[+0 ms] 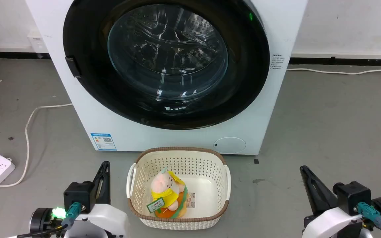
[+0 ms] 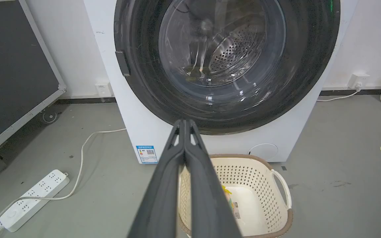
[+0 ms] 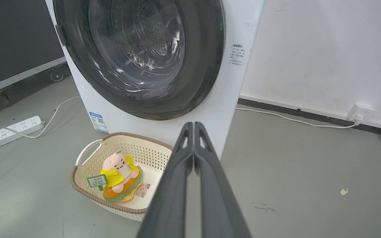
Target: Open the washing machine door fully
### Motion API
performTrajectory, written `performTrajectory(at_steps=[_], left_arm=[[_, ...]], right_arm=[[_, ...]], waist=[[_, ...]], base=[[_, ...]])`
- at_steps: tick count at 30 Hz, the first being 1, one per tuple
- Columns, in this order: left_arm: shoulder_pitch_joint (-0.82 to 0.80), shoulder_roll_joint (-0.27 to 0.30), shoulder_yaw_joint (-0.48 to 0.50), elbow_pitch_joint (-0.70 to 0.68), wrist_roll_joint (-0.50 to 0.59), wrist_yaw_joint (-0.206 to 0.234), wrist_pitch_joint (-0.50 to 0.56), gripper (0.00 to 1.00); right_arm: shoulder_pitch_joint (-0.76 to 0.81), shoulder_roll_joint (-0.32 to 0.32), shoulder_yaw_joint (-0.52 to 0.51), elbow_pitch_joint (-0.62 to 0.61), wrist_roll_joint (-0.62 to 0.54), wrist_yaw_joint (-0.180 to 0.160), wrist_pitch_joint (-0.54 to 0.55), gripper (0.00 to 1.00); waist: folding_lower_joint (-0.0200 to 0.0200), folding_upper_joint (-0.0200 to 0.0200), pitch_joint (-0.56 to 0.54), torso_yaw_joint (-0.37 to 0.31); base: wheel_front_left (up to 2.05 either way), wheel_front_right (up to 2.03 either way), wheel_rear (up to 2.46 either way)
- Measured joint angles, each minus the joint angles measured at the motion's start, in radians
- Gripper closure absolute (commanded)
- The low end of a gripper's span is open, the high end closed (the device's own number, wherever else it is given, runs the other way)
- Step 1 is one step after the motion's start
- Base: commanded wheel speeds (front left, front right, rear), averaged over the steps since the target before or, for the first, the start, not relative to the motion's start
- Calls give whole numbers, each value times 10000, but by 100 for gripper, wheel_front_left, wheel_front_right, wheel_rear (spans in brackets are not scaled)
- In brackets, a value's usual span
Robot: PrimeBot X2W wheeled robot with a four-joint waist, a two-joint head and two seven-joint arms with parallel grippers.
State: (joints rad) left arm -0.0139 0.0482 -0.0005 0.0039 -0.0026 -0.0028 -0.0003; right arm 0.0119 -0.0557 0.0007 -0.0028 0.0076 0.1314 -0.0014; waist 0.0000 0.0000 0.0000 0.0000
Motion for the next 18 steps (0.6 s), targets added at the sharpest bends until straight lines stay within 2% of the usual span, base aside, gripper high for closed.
performTrajectory(at_steps=[18], left_arm=[[0, 0, 0, 0, 0, 0, 0, 100]], right_arm=[[0, 0, 0, 0, 0, 0, 0, 100]], waist=[[0, 0, 0, 0]], base=[[0, 0, 0]])
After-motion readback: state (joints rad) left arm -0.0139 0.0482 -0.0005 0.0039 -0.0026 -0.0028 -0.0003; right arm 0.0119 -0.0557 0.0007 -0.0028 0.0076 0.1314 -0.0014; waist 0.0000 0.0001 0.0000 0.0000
